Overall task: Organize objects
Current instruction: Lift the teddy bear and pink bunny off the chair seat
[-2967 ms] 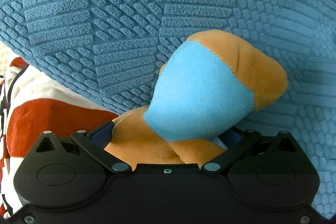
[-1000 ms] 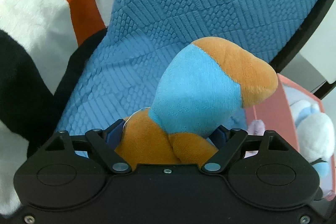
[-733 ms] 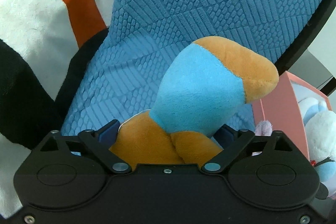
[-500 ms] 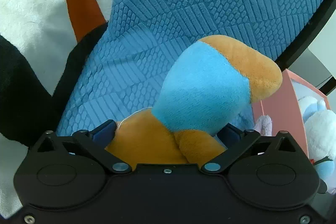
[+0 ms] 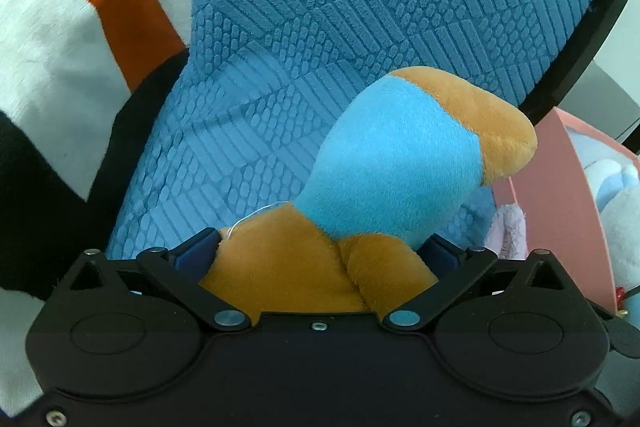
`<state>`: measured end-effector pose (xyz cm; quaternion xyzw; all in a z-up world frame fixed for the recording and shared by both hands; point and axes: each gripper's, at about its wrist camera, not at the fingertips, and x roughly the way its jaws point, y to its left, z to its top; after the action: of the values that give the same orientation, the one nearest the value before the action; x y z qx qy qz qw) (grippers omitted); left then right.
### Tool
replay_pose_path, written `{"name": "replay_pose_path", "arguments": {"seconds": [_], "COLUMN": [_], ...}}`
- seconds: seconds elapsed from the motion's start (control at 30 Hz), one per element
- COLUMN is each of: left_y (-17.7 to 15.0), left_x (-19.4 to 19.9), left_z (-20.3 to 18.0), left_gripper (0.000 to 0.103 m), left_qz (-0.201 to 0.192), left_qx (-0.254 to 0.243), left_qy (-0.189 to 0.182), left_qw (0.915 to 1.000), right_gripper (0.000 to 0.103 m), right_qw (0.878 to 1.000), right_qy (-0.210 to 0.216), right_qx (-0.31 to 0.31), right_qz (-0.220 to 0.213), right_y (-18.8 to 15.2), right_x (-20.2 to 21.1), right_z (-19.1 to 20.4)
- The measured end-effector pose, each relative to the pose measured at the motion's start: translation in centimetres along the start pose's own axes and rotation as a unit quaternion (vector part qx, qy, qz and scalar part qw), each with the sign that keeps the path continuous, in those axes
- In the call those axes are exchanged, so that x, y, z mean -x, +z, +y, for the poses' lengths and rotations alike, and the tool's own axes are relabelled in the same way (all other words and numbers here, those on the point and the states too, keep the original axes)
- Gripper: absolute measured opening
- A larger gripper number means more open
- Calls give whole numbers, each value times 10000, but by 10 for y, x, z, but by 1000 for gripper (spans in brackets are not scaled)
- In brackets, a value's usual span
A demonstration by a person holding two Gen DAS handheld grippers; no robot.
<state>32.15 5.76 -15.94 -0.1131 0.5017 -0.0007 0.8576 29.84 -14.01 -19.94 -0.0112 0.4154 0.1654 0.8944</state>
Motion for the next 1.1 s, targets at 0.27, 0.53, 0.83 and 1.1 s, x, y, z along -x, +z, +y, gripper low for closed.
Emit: {"name": "replay_pose_path", "arguments": {"seconds": [0.27, 0.53, 0.83, 1.1], "left_y": [5, 8, 7, -9], "left_x": [-16, -20, 7, 32], "left_z": [-4, -6, 0, -7], "left_gripper": [102, 91, 82, 81], "left_qz": [-5, -104, -161, -234], "left_qx": [-71, -72, 113, 184], "left_qy": [215, 334, -57, -381], "left_qw": [9997, 9994, 9998, 9988], "right_gripper": [51, 51, 51, 51], "right_qw": [10000, 9999, 9999, 9995], "right_qy": [-2, 31, 38, 31], "right_qx": [-62, -86, -84, -138], "right_qz": [5, -42, -59, -276], "right_y": [1, 1, 2, 6], "right_x": [0, 3, 19, 58], "right_z": [-3, -5, -5, -5]}}
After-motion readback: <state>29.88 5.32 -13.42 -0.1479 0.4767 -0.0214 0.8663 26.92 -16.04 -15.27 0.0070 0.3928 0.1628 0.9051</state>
